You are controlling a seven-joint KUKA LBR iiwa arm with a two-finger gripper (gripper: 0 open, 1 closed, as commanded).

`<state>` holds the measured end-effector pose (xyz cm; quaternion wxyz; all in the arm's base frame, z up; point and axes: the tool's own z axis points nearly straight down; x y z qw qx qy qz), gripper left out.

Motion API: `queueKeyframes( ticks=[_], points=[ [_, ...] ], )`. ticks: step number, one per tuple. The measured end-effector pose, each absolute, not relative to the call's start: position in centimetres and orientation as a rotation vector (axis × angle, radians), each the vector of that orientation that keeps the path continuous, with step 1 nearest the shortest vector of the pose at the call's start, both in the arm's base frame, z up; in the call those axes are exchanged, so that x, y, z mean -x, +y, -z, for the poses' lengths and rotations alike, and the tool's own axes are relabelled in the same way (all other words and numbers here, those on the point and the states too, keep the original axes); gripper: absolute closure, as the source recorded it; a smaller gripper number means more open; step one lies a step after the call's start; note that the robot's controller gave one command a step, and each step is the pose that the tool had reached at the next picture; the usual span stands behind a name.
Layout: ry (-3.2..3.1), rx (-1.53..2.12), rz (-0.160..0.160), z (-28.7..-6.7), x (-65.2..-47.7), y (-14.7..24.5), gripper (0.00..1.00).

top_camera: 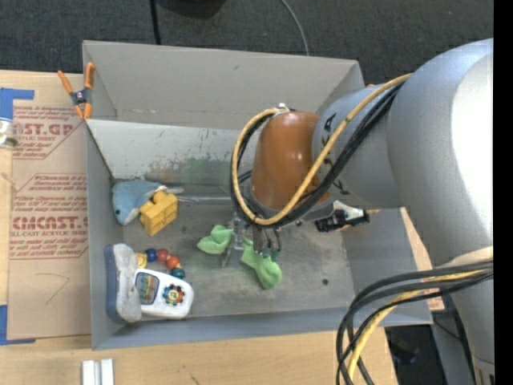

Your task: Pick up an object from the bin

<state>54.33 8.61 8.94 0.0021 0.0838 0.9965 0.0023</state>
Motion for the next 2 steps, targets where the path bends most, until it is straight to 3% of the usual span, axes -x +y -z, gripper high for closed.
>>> queueKeyframes(
  ticks=[2],
  points=[
    [3.130,-0.263,-0.007,-11.8,-54.2,8.6,1.00]
  ],
)
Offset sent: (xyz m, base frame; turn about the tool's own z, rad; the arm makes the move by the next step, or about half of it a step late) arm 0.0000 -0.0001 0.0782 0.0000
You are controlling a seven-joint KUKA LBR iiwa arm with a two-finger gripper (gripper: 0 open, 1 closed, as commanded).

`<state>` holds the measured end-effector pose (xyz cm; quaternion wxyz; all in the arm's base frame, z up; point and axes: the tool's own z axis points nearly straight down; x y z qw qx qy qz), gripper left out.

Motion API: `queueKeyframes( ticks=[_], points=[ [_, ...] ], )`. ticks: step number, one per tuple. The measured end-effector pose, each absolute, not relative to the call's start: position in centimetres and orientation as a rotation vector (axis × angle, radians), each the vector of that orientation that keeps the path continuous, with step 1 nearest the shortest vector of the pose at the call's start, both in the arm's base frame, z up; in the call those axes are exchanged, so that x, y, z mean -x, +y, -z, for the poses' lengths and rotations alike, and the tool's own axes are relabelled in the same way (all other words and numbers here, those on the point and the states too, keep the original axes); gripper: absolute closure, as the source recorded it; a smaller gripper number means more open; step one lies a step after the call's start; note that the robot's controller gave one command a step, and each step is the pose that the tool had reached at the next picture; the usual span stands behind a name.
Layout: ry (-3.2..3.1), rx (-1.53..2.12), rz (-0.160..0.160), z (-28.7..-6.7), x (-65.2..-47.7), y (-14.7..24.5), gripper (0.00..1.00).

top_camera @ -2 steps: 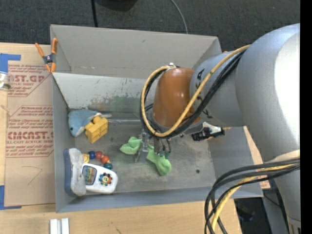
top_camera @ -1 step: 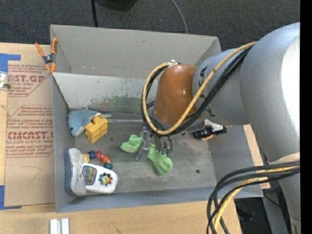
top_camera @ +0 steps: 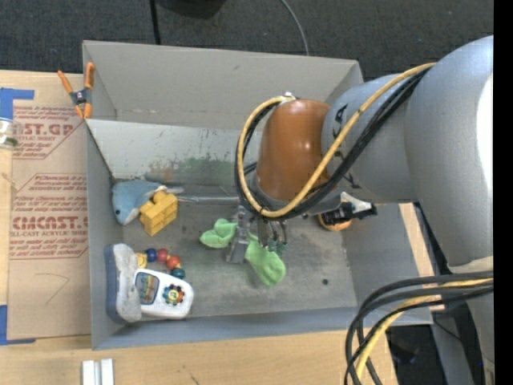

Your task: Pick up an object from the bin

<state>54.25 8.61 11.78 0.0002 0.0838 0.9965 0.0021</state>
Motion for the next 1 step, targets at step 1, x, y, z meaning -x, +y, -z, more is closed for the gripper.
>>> queueKeyframes(
  ticks=[1],
  points=[
    [3.129,-0.263,-0.007,-13.77,-54.27,8.61,1.00]
  ],
)
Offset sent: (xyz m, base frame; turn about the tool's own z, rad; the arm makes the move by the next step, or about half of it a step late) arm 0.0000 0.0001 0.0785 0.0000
